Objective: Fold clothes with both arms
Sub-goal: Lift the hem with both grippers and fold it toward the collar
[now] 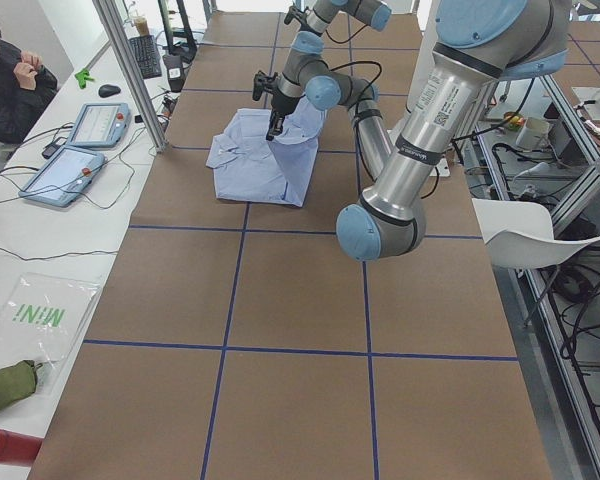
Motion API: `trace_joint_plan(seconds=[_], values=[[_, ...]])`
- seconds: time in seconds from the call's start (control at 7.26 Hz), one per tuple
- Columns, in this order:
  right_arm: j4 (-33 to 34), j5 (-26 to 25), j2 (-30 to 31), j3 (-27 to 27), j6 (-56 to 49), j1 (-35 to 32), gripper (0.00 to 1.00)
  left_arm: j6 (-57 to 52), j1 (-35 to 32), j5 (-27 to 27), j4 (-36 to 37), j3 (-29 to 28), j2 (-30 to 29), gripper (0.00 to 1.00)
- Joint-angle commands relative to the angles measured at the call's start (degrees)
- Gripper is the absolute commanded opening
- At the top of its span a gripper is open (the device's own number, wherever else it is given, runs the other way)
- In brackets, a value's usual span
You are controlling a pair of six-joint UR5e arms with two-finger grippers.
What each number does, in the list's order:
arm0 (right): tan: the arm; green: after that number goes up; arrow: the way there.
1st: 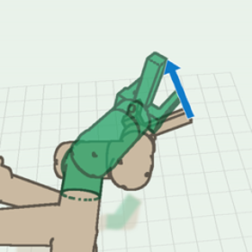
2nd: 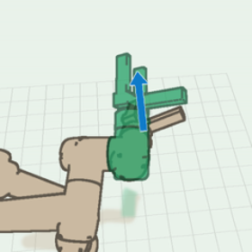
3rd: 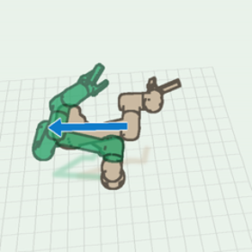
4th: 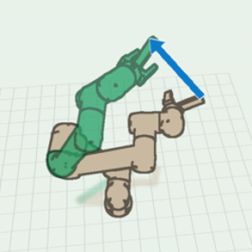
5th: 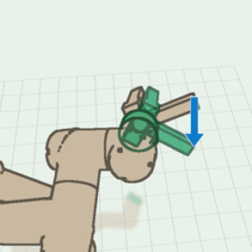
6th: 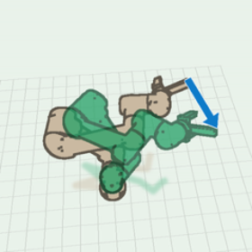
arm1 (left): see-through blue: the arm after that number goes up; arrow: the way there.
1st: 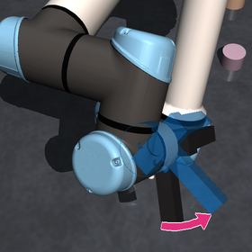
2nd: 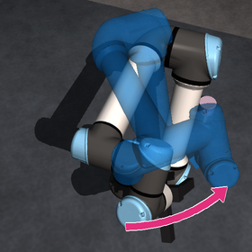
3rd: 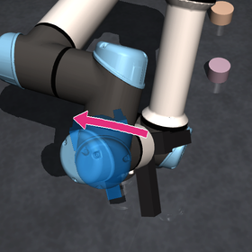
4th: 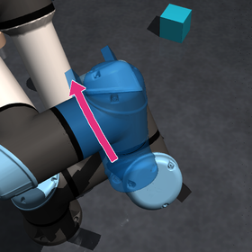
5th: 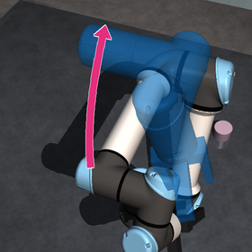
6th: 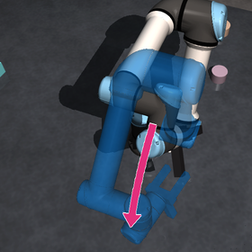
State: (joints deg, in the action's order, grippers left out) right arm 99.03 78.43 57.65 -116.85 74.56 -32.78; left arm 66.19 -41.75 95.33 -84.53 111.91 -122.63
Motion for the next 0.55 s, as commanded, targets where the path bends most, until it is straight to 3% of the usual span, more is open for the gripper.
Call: trace_joint_plan(seconds=[0.0,0.41], values=[[-6.28,3.20,-0.87,7.83,-4.22,-5.35,0.00,-4.64,-3.40,-0.49,-9.04,-10.96,-2.69,0.00],[-17.25,5.49,-4.48,23.89,-5.73,-6.07,0.00,-7.46,-4.04,-0.49,-22.92,-27.13,-6.40,0.00]])
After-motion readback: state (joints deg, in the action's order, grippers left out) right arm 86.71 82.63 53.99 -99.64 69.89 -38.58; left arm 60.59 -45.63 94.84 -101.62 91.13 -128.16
